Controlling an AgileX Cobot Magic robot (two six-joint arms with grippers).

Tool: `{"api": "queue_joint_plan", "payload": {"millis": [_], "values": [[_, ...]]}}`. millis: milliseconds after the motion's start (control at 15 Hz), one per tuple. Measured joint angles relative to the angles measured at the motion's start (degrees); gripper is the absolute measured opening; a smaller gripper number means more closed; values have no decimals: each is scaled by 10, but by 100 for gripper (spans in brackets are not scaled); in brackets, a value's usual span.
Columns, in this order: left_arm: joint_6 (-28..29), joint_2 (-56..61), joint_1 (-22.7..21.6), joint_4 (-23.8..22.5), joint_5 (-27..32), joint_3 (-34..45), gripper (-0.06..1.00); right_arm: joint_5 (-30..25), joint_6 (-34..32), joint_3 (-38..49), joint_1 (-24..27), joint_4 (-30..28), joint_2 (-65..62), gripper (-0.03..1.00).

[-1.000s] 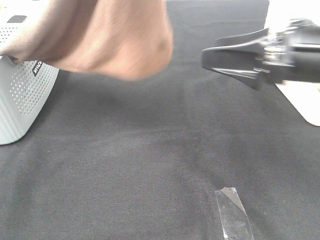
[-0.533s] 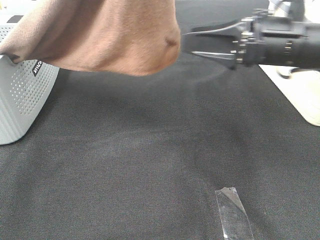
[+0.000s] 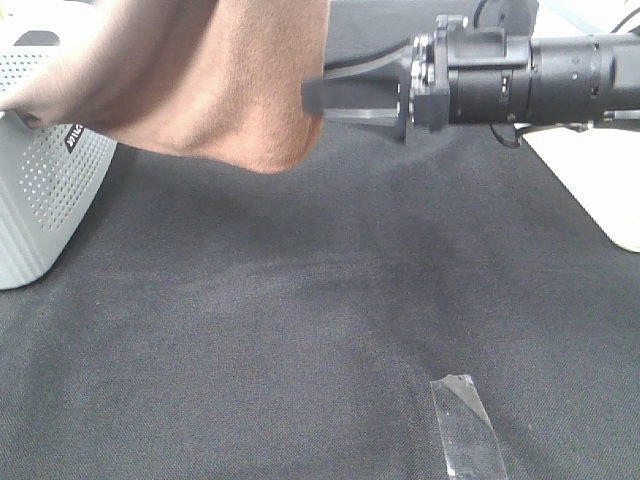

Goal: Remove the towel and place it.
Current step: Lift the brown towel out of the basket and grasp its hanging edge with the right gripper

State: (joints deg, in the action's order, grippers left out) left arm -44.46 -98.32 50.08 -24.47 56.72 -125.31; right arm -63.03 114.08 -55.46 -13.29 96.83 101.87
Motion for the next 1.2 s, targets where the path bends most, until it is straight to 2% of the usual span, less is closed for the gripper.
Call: {"api": "queue_joint_plan", "payload": {"millis": [400,600,800,1067,1200], "values": [[6,0,0,-1,19,0,0,6,5,0,17,-3,0,74],[9,0,0,-1,30,0,0,-25,5,0,52,8,-1,74],[9,0,0,4,33,0,0,-13,19,-10,33,6,-1,74],[9,0,8,5,33,0,0,28,18,-50,32,-28,-1,74],[9,0,10,5,33,0,0,-5,17,-53,32,-61,-1,74]]}}
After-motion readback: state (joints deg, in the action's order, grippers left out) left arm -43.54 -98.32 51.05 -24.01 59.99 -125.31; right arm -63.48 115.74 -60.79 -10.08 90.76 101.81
